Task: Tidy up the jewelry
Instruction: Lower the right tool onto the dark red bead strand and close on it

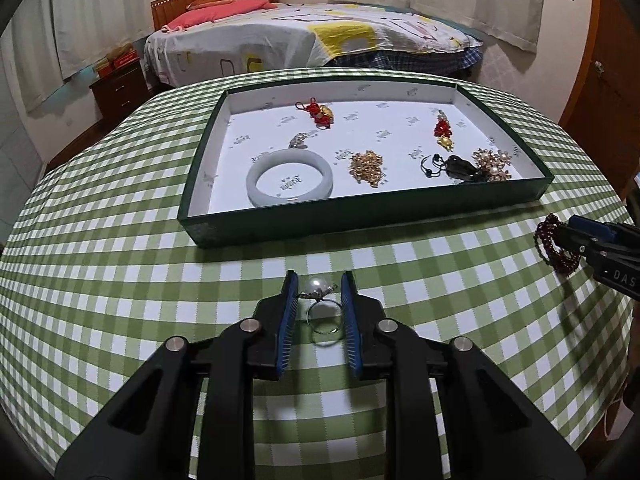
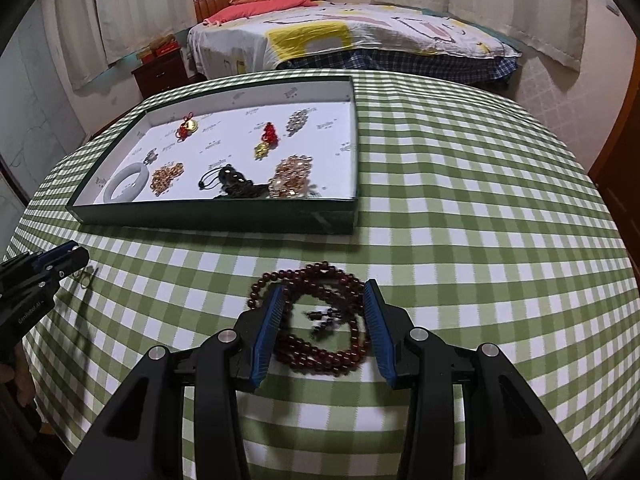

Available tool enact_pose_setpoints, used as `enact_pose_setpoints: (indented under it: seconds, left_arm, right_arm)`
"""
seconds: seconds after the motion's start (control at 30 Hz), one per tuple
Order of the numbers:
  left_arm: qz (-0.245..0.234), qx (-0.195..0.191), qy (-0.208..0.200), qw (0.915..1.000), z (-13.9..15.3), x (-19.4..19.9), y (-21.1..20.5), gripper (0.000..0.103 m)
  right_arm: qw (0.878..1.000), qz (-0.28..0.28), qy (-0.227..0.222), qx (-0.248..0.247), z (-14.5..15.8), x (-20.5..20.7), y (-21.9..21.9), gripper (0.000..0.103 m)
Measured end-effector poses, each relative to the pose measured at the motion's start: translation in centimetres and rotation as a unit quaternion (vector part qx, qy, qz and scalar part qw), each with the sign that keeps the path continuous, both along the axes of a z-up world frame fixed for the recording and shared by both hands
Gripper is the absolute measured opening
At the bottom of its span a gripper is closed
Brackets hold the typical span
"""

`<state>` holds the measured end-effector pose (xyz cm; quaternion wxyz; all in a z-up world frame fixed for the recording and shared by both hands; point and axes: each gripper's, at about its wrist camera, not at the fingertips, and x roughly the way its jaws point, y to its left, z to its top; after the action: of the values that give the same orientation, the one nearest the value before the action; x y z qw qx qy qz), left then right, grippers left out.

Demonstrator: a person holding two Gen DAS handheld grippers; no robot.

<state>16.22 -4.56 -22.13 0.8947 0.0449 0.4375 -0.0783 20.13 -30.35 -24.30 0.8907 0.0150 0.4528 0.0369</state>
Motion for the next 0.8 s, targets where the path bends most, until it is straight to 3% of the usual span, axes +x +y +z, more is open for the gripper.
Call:
enact_pose_setpoints:
  seconds: [0.03, 0.13, 0.8]
  left_arm:
    - [0.000, -0.001, 0.000, 1.0000, 0.0, 0.0, 0.0, 0.020]
    - [0.000, -0.001, -0.001, 1.0000, 0.0, 0.0, 0.0, 0.020]
    - [-0.006, 0.001, -0.003, 1.0000, 0.0, -0.1, -0.1, 0.020]
  right_arm:
    - [1.000, 0.002, 0.000, 0.000, 0.0, 0.1, 0.2, 0.053]
    - [1.000, 0.008, -0.002, -0.006, -0.1, 0.4, 0.8, 0.057]
    - [1.000, 0.013, 0.009, -0.024, -1.2, 0.8, 1.0, 0.071]
